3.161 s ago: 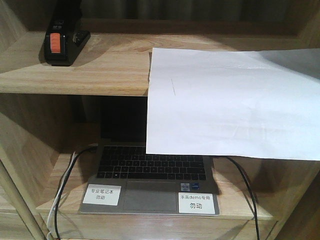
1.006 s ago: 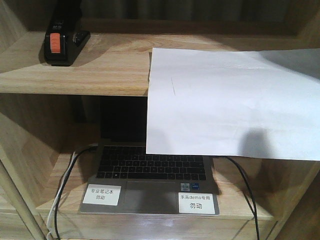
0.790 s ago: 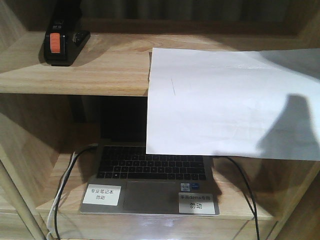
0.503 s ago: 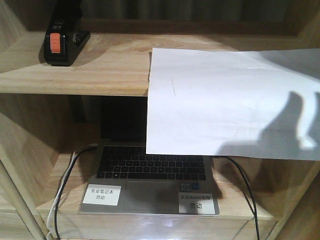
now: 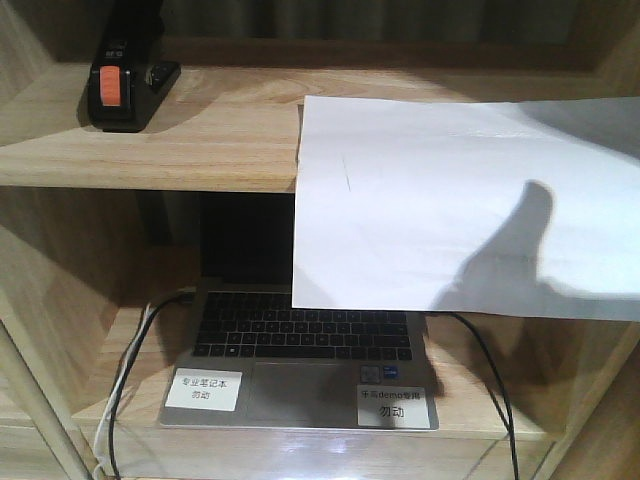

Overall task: Grab stapler and paper to desk for stapling
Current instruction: 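Reach the left gripper over the black stapler on the upper shelf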

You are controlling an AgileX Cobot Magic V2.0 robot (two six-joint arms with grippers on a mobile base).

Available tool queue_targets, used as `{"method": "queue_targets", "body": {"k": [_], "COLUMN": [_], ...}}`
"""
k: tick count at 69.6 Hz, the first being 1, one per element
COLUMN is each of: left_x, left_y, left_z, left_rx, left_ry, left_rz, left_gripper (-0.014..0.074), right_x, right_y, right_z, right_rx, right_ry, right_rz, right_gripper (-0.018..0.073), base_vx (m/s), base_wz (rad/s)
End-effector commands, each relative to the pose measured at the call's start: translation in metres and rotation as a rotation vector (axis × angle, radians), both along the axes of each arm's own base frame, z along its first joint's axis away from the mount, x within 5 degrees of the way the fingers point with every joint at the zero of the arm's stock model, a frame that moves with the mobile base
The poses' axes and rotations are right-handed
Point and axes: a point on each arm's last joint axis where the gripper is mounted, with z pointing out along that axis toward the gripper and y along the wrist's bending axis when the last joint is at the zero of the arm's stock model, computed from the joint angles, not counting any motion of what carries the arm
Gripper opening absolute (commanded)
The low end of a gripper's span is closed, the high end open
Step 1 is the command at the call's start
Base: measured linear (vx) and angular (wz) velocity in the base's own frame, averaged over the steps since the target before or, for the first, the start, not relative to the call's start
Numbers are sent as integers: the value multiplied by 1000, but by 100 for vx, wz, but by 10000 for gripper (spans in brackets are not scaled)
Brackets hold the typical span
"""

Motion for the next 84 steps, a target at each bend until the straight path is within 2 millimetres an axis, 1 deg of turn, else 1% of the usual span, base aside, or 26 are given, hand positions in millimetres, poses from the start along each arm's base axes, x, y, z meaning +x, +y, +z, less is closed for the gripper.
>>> {"method": "queue_targets", "body": {"k": [1, 11, 25, 30, 37, 49, 68, 76, 84], "left_x": [5, 11, 23, 28, 38, 46, 45, 46, 53], "left_y": [-7, -25, -58, -69, -78, -84, -83, -84, -83], "left_z": [11, 11, 4, 1, -4, -8, -14, -13, -12], "left_rx": [-30, -25, -13, 11, 53, 63, 85, 82, 94], "left_ry": [-73, -68, -9, 13, 35, 62, 123, 112, 107], "left_rz": [-79, -265, -492, -535, -539, -540, -540, -538, -476], "left_gripper": [720, 717, 716, 713, 712, 708, 701, 701, 701], "right_x": [0, -1, -1, -1, -1, -1, -1, -1, -1], "right_y": [0, 0, 0, 0, 0, 0, 0, 0, 0], "right_z": [14, 14, 14, 14, 14, 14, 14, 14, 14], "right_rx": [-14, -9, -8, -8, -8, -8, -8, -8, -8], "right_ry": [-101, -108, -108, -108, -108, -108, -108, -108, -108], "right_rz": [-4, -3, -3, -3, -3, -3, -3, -3, -3], "right_gripper": [694, 664, 580, 550, 514, 462, 415, 402, 393], "base_vx": [0, 0, 0, 0, 0, 0, 0, 0, 0], "base_wz": [0, 0, 0, 0, 0, 0, 0, 0, 0]}}
